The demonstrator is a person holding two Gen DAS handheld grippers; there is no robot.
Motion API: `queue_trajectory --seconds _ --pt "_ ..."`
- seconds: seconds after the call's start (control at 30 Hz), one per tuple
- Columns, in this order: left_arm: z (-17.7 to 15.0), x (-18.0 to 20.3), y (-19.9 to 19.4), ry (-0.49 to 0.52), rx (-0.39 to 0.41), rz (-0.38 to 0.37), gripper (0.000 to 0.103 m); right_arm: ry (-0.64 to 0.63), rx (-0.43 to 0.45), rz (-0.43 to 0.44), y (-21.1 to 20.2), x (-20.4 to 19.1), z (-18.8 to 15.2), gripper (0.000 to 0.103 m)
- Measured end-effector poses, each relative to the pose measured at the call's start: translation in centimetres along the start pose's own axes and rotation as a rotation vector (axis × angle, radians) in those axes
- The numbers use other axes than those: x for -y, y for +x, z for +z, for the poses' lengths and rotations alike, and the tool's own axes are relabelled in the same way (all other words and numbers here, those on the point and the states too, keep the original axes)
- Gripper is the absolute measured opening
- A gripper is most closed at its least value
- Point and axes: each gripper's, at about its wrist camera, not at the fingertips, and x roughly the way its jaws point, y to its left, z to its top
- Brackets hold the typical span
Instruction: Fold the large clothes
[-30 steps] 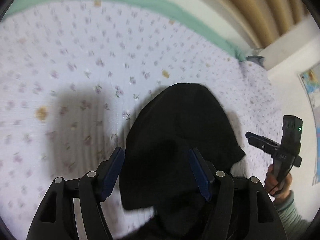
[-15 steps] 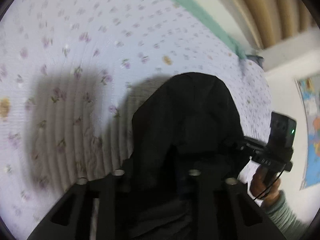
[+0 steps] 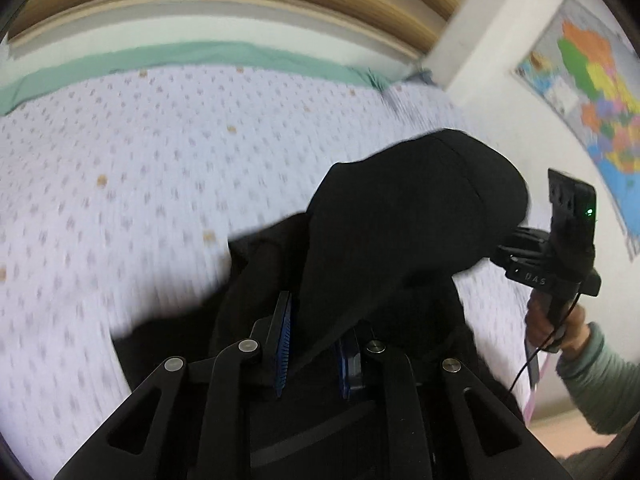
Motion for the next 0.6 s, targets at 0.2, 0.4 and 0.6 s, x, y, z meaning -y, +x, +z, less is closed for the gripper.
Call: queue_trajectory --seconds 0.2,0.4,0.6 --pt "-9.7 2.4 -0.3 -0.022 -0.120 0.007 0.019 0.015 -0.101 -0.023 -1.9 -2.6 -8.3 0.021" --pt "-15.8 2.7 0.3 -0.058 -0.218 0.096 0.019 0.070 -0.255 -0.013 -1.6 -2.9 -13.9 0.024" --pt "-14.0 2.1 -6.1 -0.081 -0.097 0.115 0.019 0.070 -0.218 -0.034 -6.4 -3.3 -13.4 0.032"
